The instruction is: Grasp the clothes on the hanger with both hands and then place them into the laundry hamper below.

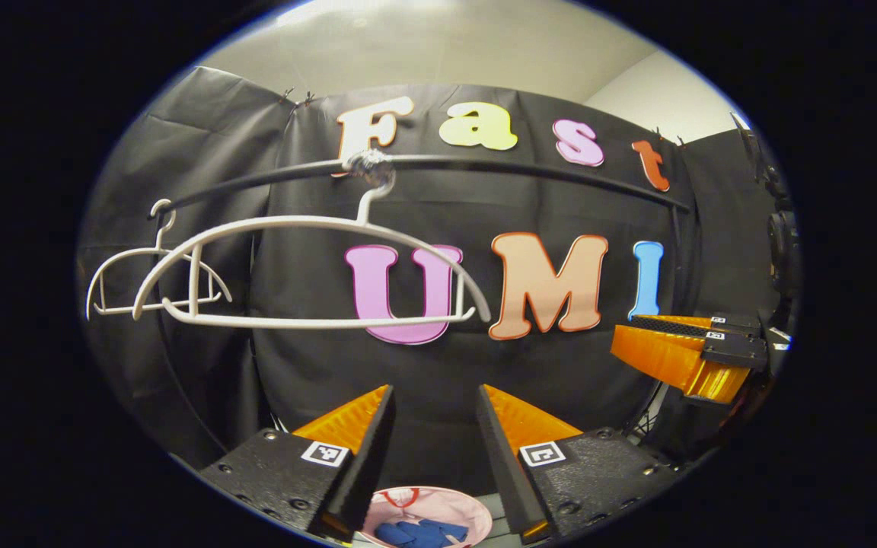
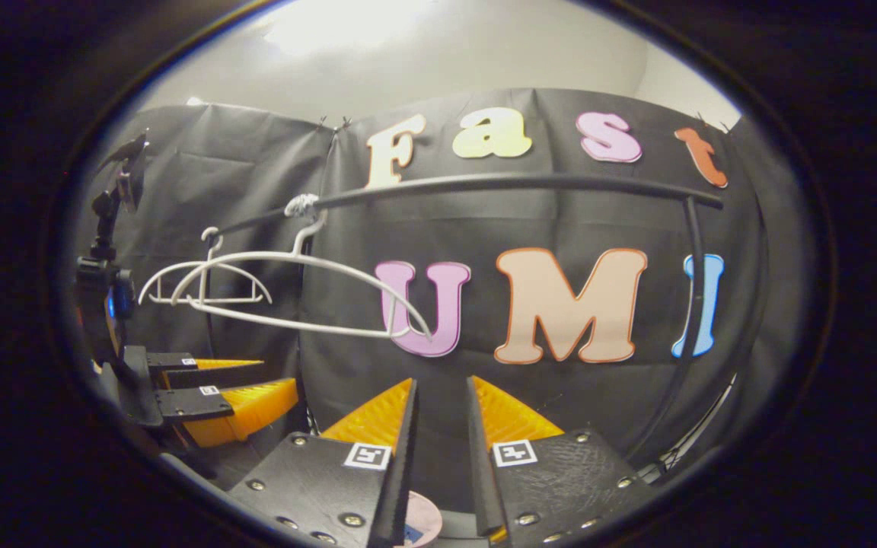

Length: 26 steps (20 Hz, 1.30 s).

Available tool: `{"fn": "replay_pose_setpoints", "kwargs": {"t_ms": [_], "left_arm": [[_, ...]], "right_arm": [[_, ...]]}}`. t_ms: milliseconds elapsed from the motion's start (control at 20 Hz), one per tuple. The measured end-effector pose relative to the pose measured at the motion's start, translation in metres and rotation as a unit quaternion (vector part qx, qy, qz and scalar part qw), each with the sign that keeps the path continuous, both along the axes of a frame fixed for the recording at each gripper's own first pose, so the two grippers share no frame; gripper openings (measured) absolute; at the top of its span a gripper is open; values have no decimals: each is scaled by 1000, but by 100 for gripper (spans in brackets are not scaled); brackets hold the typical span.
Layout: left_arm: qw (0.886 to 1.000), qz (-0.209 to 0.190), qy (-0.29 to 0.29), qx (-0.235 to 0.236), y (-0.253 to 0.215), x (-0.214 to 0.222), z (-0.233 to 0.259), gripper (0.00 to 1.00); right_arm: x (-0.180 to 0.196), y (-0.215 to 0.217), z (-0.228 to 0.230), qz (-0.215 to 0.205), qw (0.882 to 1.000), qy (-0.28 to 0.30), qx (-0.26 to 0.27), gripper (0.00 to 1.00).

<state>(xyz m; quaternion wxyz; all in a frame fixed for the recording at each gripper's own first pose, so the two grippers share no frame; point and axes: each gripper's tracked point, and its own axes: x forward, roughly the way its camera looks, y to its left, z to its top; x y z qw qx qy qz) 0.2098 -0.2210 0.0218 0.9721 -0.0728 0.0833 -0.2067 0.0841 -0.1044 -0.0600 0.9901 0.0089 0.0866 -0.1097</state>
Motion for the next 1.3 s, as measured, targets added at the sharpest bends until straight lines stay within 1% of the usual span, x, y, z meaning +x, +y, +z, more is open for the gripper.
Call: {"fn": "replay_pose_setpoints", "kwargs": {"t_ms": [50, 150, 250, 300, 350, 400, 500, 550, 600, 650, 700, 750, 800, 900, 950, 1000, 1050, 1200, 1250, 1300], "left_arm": [[1000, 2, -6, -4, -2, -4, 9, 65], [1000, 2, -17, -14, -12, -15, 29, 72], [1000, 0, -24, -18, -19, -27, 39, 86], [999, 1, -28, -18, -23, -32, 44, 92], [999, 2, -30, -17, -28, -37, 50, 94], [999, 3, -33, -17, -32, -45, 54, 93], [999, 3, -40, -18, -42, -57, 64, 93], [999, 3, -45, -18, -48, -61, 69, 93], [999, 4, -51, -17, -53, -64, 74, 93], [998, 8, -60, -16, -58, -67, 79, 92], [997, 10, -68, -16, -64, -70, 85, 92], [997, 13, -76, -16, -70, -71, 90, 92], [996, 13, -81, -17, -78, -73, 95, 92], [996, 8, -83, -16, -96, -75, 99, 92], [996, 4, -83, -16, -106, -75, 99, 92], [996, 2, -85, -18, -116, -76, 99, 95], [996, 2, -84, -17, -125, -75, 97, 92], [996, 9, -86, -5, -150, -71, 77, 92], [996, 5, -83, -10, -161, -71, 68, 96], [996, 2, -82, -19, -172, -71, 59, 95]], "right_arm": [[-6, -4, 6, 0, 1000, -5, -1, 39], [-21, -7, 16, 1, 1000, -10, -2, 47], [-35, -13, 25, 1, 1000, -16, 0, 60], [-41, -15, 31, 2, 1000, -20, -1, 73], [-50, -18, 36, -1, 1000, -25, -4, 86], [-57, -24, 41, -3, 1000, -28, -8, 99], [-73, -32, 53, -6, 999, -37, -12, 98], [-79, -37, 57, -8, 999, -41, -13, 96], [-85, -44, 61, -11, 999, -45, -16, 99], [-91, -50, 65, -14, 999, -47, -19, 97], [-97, -56, 66, -16, 998, -48, -22, 98], [-104, -63, 68, -19, 998, -50, -24, 96], [-109, -72, 69, -24, 998, -52, -25, 97], [-120, -90, 70, -36, 997, -55, -27, 98], [-125, -100, 68, -41, 997, -56, -26, 98], [-130, -109, 66, -48, 997, -56, -26, 96], [-134, -119, 63, -54, 997, -56, -25, 96], [-149, -152, 46, -74, 995, -61, -14, 97], [-154, -164, 40, -82, 994, -64, -14, 98], [-159, -176, 32, -91, 993, -68, -17, 98]]}}
